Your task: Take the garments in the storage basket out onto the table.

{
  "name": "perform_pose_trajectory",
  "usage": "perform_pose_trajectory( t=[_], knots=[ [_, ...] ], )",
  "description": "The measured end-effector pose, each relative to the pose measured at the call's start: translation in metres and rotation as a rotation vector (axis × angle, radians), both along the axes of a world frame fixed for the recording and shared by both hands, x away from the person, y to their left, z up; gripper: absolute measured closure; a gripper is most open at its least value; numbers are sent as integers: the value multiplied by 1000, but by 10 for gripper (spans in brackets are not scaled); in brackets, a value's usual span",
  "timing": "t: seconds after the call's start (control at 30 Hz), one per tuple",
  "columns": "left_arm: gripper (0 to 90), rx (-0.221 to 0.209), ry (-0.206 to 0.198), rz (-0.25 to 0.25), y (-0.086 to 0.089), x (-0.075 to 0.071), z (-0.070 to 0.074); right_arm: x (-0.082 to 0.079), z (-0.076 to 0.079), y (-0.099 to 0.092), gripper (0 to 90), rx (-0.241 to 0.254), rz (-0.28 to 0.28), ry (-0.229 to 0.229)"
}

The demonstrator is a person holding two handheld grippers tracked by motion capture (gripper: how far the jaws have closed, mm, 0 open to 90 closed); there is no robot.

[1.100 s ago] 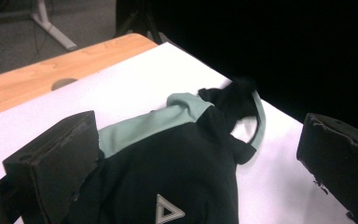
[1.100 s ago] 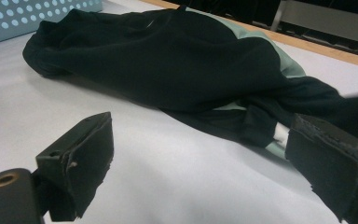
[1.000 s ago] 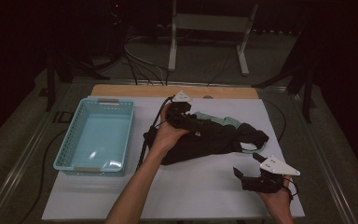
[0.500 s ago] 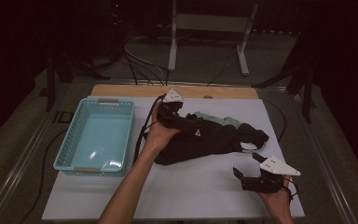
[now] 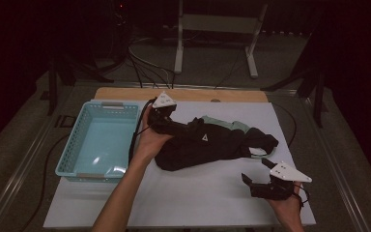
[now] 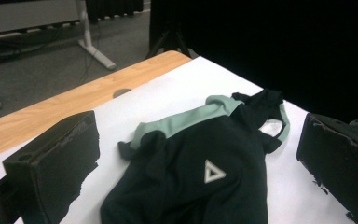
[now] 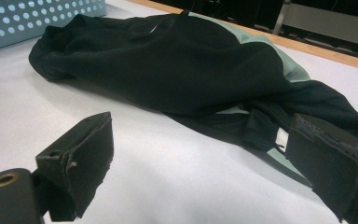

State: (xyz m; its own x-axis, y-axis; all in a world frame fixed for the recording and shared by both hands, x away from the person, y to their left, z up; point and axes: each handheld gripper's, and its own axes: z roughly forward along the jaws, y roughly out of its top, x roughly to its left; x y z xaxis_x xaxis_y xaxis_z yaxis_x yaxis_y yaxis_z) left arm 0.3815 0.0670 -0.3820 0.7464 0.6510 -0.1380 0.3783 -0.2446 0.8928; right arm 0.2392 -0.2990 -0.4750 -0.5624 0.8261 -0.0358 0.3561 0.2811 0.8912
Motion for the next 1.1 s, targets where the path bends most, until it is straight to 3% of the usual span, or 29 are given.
perform_pose_trajectory(
  t=[0.4, 1.1],
  knots=[
    [0, 11, -19, 51, 41, -16, -5, 0, 0, 1, 76, 3, 1, 0],
    [1, 8, -68, 162, 107, -60, -17, 0, 0, 2, 76, 9, 5, -5]
  ],
)
